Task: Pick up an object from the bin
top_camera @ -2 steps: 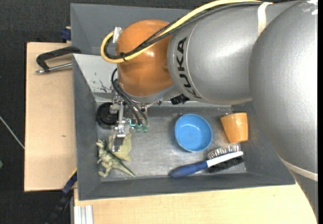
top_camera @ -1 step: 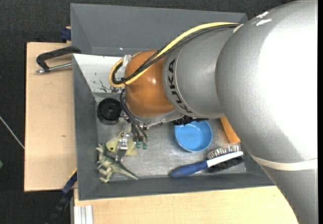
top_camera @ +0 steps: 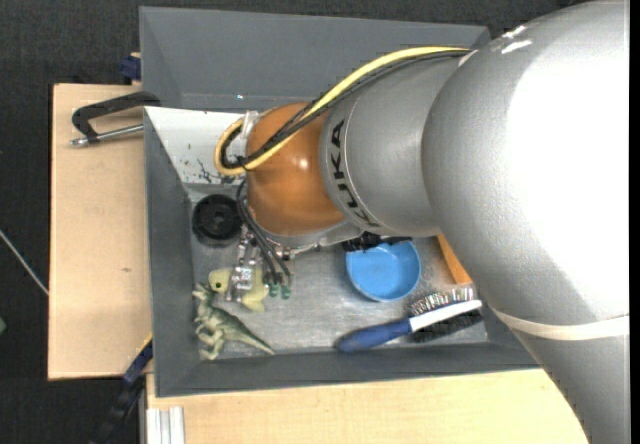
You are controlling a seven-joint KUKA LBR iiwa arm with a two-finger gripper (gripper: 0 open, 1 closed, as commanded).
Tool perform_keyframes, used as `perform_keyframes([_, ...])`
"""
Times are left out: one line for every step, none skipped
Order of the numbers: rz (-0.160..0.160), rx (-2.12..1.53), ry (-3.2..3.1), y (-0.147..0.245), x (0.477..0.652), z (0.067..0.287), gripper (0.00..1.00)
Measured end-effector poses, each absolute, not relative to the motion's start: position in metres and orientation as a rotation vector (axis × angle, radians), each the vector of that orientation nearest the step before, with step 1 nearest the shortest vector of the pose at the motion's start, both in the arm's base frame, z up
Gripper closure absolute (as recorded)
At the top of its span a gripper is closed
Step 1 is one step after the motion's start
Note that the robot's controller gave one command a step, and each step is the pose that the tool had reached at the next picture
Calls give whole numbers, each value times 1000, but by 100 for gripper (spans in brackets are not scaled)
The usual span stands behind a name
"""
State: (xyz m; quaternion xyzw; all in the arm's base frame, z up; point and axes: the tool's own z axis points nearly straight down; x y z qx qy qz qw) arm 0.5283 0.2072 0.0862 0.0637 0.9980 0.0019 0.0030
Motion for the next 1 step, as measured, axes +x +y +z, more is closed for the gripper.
perform_keyframes([12,176,3124,216,520,220,100])
